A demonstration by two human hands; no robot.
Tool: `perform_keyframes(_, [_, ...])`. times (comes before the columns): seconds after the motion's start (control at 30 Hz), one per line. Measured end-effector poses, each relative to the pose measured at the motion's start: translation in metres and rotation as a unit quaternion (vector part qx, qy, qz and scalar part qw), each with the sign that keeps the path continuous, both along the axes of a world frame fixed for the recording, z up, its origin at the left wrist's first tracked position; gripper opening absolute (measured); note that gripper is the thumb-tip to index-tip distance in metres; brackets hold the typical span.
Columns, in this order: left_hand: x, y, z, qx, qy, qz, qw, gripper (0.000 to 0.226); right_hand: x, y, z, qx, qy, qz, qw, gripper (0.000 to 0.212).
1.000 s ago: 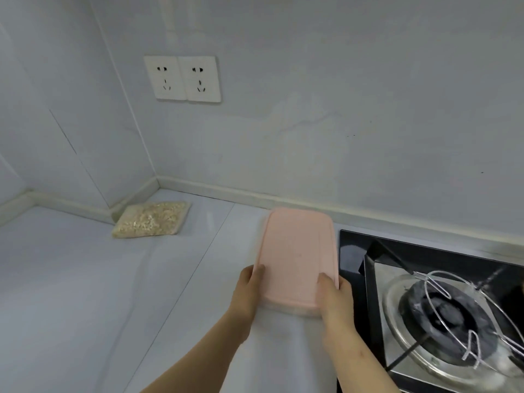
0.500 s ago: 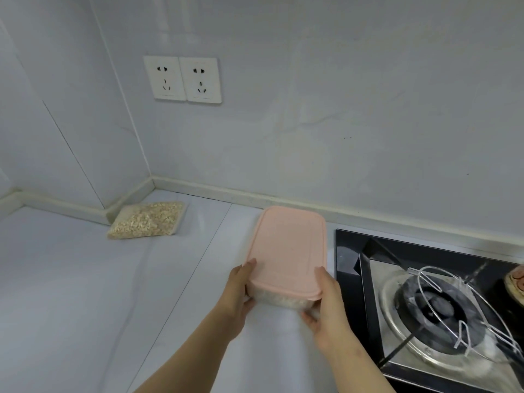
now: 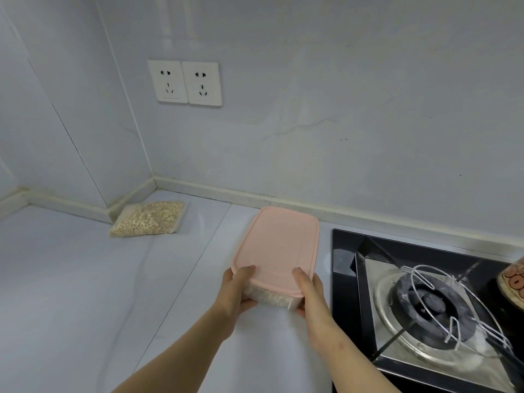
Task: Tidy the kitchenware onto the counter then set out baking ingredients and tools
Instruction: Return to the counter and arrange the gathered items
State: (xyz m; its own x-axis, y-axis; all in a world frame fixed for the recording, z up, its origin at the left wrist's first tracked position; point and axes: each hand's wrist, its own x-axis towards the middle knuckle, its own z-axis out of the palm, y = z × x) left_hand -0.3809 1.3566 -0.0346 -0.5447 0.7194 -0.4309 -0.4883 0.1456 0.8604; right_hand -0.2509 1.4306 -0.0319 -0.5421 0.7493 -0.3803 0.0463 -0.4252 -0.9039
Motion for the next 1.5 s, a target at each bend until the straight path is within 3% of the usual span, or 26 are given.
perform_keyframes(0.13, [0.004,-0.006,-0.004,0.000,-0.011,0.041,0.999,0.065,0.005,-0.008,0.003,0.012,-0.007,0.031,0.999,0.065])
perform_keyframes(0.3, [0.030,-0.017,-0.003,0.041,-0.079,0.125,0.988,0.036,0.005,-0.031,0.005,0.021,-0.009,0.047,0.999,0.057])
perform_keyframes(0.4, [0.035,-0.028,-0.005,0.042,-0.094,0.103,0.989,0.042,0.001,-0.051,0.007,-0.005,0.010,0.052,0.999,0.049])
perform_keyframes(0.6, [0.009,-0.063,0.011,0.012,-0.089,0.018,0.996,0.018,-0.001,-0.058,0.006,-0.084,0.027,-0.016,0.996,0.044])
perform_keyframes(0.73, [-0.002,-0.086,0.015,-0.021,-0.085,-0.025,0.996,0.040,0.004,-0.058,0.012,-0.178,0.093,-0.095,0.975,0.040])
perform_keyframes(0.9, [0.016,-0.089,0.010,0.043,-0.102,0.052,0.993,0.039,0.008,-0.067,0.017,-0.184,0.064,-0.091,0.977,0.028])
perform_keyframes(1.0, [0.037,-0.096,0.005,0.097,-0.117,0.039,0.988,0.038,0.009,-0.076,0.016,-0.178,0.059,-0.102,0.977,0.028])
perform_keyframes(1.2, [0.042,-0.105,0.010,0.097,-0.154,0.060,0.981,0.027,0.017,-0.098,0.018,-0.210,0.036,-0.095,0.972,0.032])
perform_keyframes(1.33, [0.053,-0.106,0.020,0.089,-0.159,0.074,0.980,0.032,0.036,-0.105,0.026,-0.213,0.036,-0.089,0.972,0.040])
perform_keyframes(1.5, [0.089,-0.097,0.060,0.091,-0.107,0.030,0.990,0.033,0.085,-0.106,0.060,-0.206,0.101,-0.145,0.963,0.039])
